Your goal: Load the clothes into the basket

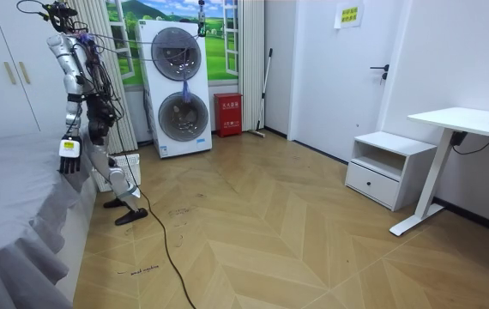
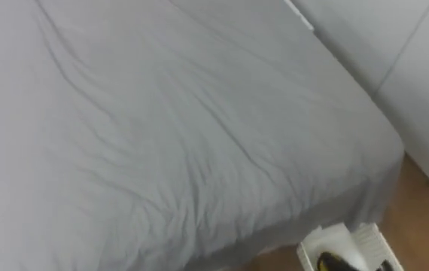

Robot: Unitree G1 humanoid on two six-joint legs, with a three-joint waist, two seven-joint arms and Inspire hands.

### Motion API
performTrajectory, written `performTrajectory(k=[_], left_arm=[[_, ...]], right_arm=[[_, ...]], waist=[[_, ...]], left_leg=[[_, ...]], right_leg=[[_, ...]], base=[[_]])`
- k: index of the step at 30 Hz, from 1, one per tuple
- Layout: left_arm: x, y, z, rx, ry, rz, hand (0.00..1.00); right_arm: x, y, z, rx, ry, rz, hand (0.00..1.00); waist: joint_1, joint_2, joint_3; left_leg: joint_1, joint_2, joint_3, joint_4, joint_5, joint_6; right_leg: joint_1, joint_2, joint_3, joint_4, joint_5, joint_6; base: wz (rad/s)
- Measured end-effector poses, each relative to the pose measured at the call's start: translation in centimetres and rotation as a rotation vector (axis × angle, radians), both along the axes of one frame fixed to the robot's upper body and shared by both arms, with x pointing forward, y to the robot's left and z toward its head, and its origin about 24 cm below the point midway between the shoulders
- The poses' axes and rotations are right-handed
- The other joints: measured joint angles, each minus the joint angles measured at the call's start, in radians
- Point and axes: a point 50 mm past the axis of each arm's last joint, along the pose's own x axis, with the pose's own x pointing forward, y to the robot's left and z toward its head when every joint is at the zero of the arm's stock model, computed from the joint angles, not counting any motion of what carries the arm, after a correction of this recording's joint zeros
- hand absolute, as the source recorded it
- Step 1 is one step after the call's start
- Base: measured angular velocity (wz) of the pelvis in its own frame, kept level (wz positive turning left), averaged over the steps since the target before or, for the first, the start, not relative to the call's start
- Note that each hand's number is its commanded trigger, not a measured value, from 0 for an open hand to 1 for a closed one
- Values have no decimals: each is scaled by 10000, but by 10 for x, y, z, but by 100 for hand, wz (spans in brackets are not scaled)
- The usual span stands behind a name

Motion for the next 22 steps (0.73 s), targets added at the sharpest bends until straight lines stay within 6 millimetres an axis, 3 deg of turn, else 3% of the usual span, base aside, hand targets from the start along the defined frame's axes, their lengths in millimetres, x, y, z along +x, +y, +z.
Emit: performTrajectory(k=[3, 5, 7, 8, 12, 22], left_arm=[[-3, -5, -1, 198, 85, -361, 0], [-3, -5, -2, 248, 89, -323, 0], [-5, -5, -2, 302, 129, -414, 0], [-2, -5, -1, 347, 77, -527, 0], [0, -2, -1, 665, 71, -316, 0], [4, 1, -1, 1234, 149, -535, 0]], right_arm=[[-12, 17, -12, 658, 544, 439, 0], [-19, 31, -20, 1256, 869, 757, 0], [-28, 38, -24, 1526, 1210, 1034, 0], [-33, 39, -26, 1648, 1423, 1187, 0], [-45, 47, -32, 1865, 2187, 1748, 0], [-43, 65, -35, 2358, 2537, 3604, 0]], waist=[[204, -315, -34], [273, -489, -133], [364, -626, -110], [385, -687, -137], [528, -898, -71], [965, -1077, -10]], left_leg=[[501, 36, -180, 27, 1, 1], [642, 47, -371, 29, 0, 2], [784, 62, -492, 28, -1, 2], [832, 56, -658, 23, -2, 3], [965, 13, -934, 28, -2, 3], [1199, -54, -1203, -1, -4, 8]], right_leg=[[765, -5, -223, -361, -58, 63], [1155, -31, -475, -664, -29, 122], [1508, -29, -649, -900, 19, 169], [1685, -44, -788, -1037, 33, 196], [1942, -122, -989, -1047, -57, 260], [2342, -201, -1254, -1211, -98, 349]], base=[[21], [30], [32], [35], [21], [9]])
